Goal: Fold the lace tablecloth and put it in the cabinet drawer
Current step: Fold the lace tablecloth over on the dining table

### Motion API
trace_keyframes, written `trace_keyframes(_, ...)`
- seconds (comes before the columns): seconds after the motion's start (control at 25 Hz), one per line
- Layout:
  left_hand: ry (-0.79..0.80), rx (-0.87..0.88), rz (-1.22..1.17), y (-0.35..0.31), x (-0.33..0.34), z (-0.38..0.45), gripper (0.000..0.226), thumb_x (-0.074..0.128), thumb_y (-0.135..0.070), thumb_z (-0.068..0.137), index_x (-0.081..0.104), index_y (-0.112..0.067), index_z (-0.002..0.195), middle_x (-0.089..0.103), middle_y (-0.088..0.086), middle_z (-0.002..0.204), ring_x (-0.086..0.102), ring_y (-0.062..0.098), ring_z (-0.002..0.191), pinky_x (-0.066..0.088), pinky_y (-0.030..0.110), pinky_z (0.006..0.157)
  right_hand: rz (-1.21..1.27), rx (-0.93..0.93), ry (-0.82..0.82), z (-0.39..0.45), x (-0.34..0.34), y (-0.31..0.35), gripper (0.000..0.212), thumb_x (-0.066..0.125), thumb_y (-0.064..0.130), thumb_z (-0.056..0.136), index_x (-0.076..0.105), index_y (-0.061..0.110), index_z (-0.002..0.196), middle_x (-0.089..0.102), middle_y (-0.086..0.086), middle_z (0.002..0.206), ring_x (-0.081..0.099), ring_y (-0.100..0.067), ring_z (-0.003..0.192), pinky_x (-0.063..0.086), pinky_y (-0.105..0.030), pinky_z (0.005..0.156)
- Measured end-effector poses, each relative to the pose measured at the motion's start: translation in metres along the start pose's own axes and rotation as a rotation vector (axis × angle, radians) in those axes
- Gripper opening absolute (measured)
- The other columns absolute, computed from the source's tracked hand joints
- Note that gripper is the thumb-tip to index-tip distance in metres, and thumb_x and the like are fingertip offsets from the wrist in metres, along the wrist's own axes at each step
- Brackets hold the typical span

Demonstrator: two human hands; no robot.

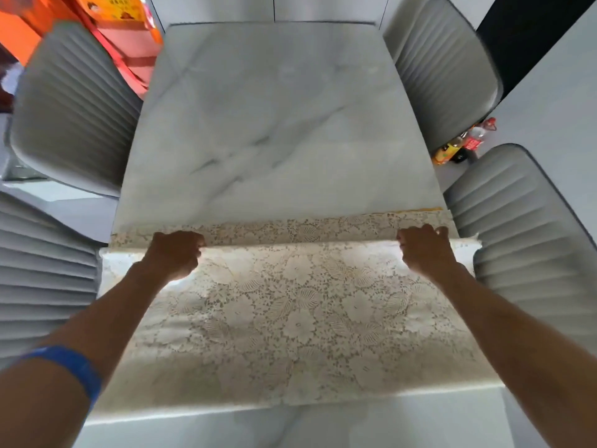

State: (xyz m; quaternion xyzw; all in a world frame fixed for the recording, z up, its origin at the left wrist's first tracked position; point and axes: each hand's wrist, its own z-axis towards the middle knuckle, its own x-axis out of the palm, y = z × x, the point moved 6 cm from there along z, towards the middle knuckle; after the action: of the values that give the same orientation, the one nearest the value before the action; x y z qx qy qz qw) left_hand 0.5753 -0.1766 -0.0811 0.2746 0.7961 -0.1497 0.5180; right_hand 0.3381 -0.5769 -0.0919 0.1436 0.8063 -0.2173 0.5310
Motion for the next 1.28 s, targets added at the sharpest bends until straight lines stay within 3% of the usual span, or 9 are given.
trace_keyframes(0.12, -0.013, -0.04, 0.017, 0.004, 0.012, 0.036, 0.018, 0.053, -0.017, 0.091, 0.061, -0.025, 0.105, 0.068, -0.004, 0.111, 0.061, 0.02, 0.104, 0.037, 0.031, 0.08, 0.003, -0.019, -0.012, 0.034, 0.012, -0.004, 0.017, 0.047, 0.013, 0.092, 0.057, 0.021, 0.103, 0.066, 0.0, 0.101, 0.055, -0.024, 0.102, 0.034, -0.048, 0.098)
trace_keyframes(0.32, 0.029, -0.05, -0.021, 0.019, 0.026, 0.068, 0.023, 0.052, -0.015, 0.092, 0.054, -0.02, 0.114, 0.061, -0.001, 0.117, 0.059, 0.02, 0.11, 0.027, 0.049, 0.108, 0.082, -0.046, -0.159, 0.054, 0.006, -0.01, 0.014, 0.045, 0.018, 0.098, 0.056, 0.015, 0.106, 0.064, -0.004, 0.102, 0.059, -0.027, 0.099, 0.033, -0.048, 0.099)
trace_keyframes(0.52, -0.006, -0.073, -0.025, 0.022, 0.021, 0.082, 0.02, 0.051, -0.014, 0.093, 0.055, -0.018, 0.112, 0.062, 0.003, 0.114, 0.06, 0.023, 0.102, 0.039, 0.042, 0.097, 0.081, -0.011, -0.154, 0.073, 0.004, -0.004, 0.011, 0.047, 0.013, 0.097, 0.055, 0.017, 0.104, 0.062, -0.001, 0.095, 0.062, -0.024, 0.086, 0.034, -0.048, 0.099)
trace_keyframes(0.6, -0.031, -0.096, -0.026, 0.019, 0.021, 0.08, 0.02, 0.052, -0.013, 0.093, 0.057, -0.015, 0.112, 0.061, 0.006, 0.11, 0.061, 0.027, 0.096, 0.045, 0.041, 0.091, 0.069, 0.032, -0.181, 0.076, 0.007, -0.004, 0.015, 0.043, 0.022, 0.099, 0.054, 0.016, 0.108, 0.061, -0.005, 0.102, 0.061, -0.027, 0.092, 0.036, -0.05, 0.1)
trace_keyframes(0.72, -0.192, -0.179, 0.017, 0.004, 0.007, 0.06, 0.031, 0.057, -0.008, 0.084, 0.055, -0.009, 0.116, 0.056, 0.015, 0.115, 0.056, 0.034, 0.103, 0.039, 0.048, 0.099, 0.198, 0.162, -0.197, 0.052, 0.01, -0.008, 0.04, 0.046, 0.037, 0.097, 0.042, 0.015, 0.13, 0.045, -0.011, 0.134, 0.046, -0.033, 0.122, 0.033, -0.052, 0.102)
trace_keyframes(0.84, -0.259, -0.037, -0.084, -0.07, 0.005, 0.021, 0.042, 0.056, -0.011, 0.086, 0.051, -0.012, 0.128, 0.049, 0.014, 0.136, 0.051, 0.031, 0.118, 0.039, 0.048, 0.103, 0.421, 0.379, -0.136, -0.01, 0.034, -0.027, 0.063, 0.06, 0.033, 0.087, 0.03, 0.016, 0.14, 0.03, -0.013, 0.151, 0.036, -0.038, 0.132, 0.034, -0.055, 0.103)
trace_keyframes(0.96, -0.131, 0.35, -0.242, -0.195, 0.025, -0.034, 0.041, 0.054, -0.017, 0.092, 0.05, -0.022, 0.132, 0.041, 0.006, 0.149, 0.045, 0.023, 0.131, 0.04, 0.039, 0.107, 0.655, 0.615, 0.001, -0.076, 0.069, -0.05, 0.077, 0.064, 0.041, 0.086, 0.024, 0.011, 0.145, 0.032, -0.019, 0.15, 0.036, -0.042, 0.13, 0.034, -0.058, 0.102)
trace_keyframes(1.04, 0.011, 0.474, -0.248, -0.263, 0.046, -0.059, 0.048, 0.052, -0.025, 0.093, 0.041, -0.027, 0.139, 0.025, 0.003, 0.158, 0.027, 0.025, 0.143, 0.032, 0.042, 0.114, 0.668, 0.682, 0.08, -0.093, 0.082, -0.068, 0.087, 0.064, 0.051, 0.085, 0.02, 0.01, 0.148, 0.031, -0.02, 0.151, 0.033, -0.044, 0.134, 0.03, -0.061, 0.106)
trace_keyframes(1.28, 0.216, 0.299, -0.078, -0.31, 0.081, -0.081, 0.083, 0.054, -0.037, 0.093, -0.004, -0.034, 0.153, -0.022, 0.005, 0.161, -0.016, 0.032, 0.148, 0.013, 0.056, 0.119, 0.707, 0.73, 0.335, -0.125, 0.105, -0.117, 0.089, 0.058, 0.072, 0.078, 0.037, 0.008, 0.137, 0.054, -0.017, 0.136, 0.053, -0.039, 0.124, 0.043, -0.049, 0.097)
